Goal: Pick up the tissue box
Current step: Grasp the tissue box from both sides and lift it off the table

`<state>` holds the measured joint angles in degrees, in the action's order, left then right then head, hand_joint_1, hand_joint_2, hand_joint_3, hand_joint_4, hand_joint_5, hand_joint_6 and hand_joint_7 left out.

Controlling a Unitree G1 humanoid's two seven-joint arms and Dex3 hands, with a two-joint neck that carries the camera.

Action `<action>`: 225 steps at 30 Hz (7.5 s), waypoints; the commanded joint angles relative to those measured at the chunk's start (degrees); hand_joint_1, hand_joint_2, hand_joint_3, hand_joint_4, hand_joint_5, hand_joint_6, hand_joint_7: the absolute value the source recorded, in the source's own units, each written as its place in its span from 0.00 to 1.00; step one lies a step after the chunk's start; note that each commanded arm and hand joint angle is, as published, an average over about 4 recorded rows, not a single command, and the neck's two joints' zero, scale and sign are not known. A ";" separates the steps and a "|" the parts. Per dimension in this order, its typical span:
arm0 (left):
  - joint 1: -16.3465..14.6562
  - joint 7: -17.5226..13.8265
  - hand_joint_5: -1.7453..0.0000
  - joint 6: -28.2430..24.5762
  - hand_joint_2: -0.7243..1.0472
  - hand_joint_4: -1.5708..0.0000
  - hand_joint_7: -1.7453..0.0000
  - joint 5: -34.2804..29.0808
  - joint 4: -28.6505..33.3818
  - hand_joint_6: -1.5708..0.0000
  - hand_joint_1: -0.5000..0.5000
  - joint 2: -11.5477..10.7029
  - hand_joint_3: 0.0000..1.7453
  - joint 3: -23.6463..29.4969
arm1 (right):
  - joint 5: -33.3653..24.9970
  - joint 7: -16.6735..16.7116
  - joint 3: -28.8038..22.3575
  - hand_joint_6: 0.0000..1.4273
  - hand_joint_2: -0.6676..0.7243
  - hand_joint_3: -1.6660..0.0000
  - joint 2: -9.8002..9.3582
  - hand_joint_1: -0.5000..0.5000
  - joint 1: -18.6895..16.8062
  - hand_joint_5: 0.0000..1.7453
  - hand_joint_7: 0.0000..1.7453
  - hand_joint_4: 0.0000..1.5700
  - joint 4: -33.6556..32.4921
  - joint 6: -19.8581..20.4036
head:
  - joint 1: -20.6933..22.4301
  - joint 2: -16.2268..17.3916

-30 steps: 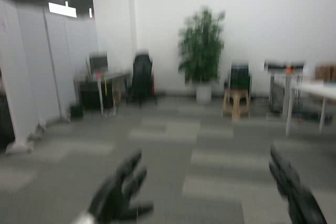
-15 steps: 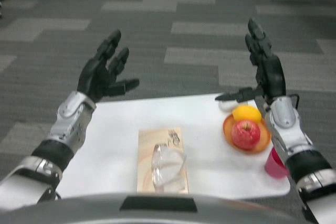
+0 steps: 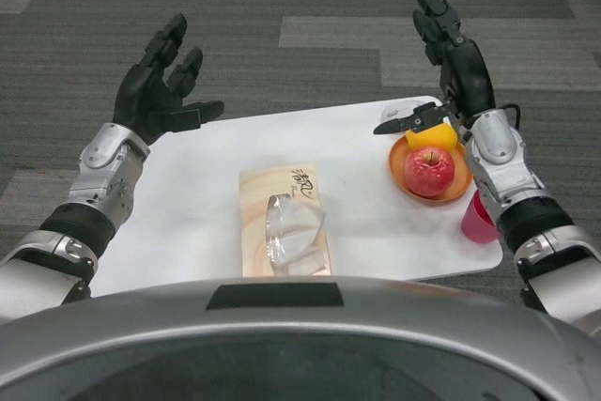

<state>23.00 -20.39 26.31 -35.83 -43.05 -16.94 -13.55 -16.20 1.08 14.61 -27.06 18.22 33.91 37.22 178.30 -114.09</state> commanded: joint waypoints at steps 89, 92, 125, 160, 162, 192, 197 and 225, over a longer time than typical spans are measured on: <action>12.16 -3.25 1.00 -0.69 1.00 1.00 1.00 5.78 -25.77 1.00 1.00 -2.22 0.10 -51.58 | 0.29 -7.93 54.56 0.00 0.18 0.86 6.63 0.04 17.24 0.00 0.02 0.00 32.71 -3.43 | -0.46 6.34; 12.16 -3.19 1.00 -0.65 1.00 1.00 1.00 5.80 -25.86 1.00 1.00 -2.07 0.10 -51.58 | 0.29 -7.78 55.81 0.00 0.18 0.86 7.00 0.04 17.73 0.00 0.03 0.00 33.28 -3.71 | -0.48 6.35; 13.34 -2.37 1.00 -0.65 1.00 1.00 1.00 6.96 -26.03 1.00 1.00 0.02 0.10 -49.20 | 0.46 -1.47 57.99 0.00 0.09 0.71 8.16 0.04 19.22 0.00 0.02 0.00 30.34 -3.91 | -0.46 6.32; 11.48 4.75 1.00 -0.47 1.00 1.00 1.00 4.85 -30.10 1.00 1.00 5.32 0.10 -34.53 | 0.38 6.68 52.19 0.00 0.16 0.81 9.77 0.04 18.67 0.00 0.00 0.00 34.91 -3.91 | 1.32 3.40; 11.56 5.43 1.00 -0.41 1.00 1.00 1.00 5.05 -30.34 1.00 1.00 5.58 0.10 -32.94 | 0.38 7.34 51.59 0.00 0.18 0.81 9.99 0.04 19.02 0.01 0.00 0.00 35.37 -3.91 | 1.46 3.09; 7.98 -2.72 1.00 0.41 1.00 1.00 1.00 11.14 -30.78 1.00 1.00 0.68 0.10 -29.21 | 1.08 -1.56 44.19 0.00 0.09 0.81 4.17 0.04 14.83 0.00 0.00 0.00 31.88 -3.65 | 3.69 1.84; 6.66 -4.61 1.00 0.36 1.00 1.00 1.00 12.10 -26.56 1.00 1.00 -0.73 0.10 -31.14 | 1.21 -3.14 44.36 0.00 0.09 0.79 3.02 0.04 12.37 0.00 0.00 0.00 28.36 -3.65 | 4.14 1.88; 9.35 -7.49 1.00 -1.42 1.00 0.98 1.00 3.09 -22.91 1.00 1.00 -0.84 0.10 -40.70 | 0.64 -4.77 47.70 0.00 0.09 0.76 3.11 0.04 13.05 0.11 0.00 0.00 25.26 -3.93 | 3.96 1.50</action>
<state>31.58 -27.08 24.86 -32.00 -66.42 -18.77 -54.15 -15.84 -3.19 61.61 -25.17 29.59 60.04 33.06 182.23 -112.50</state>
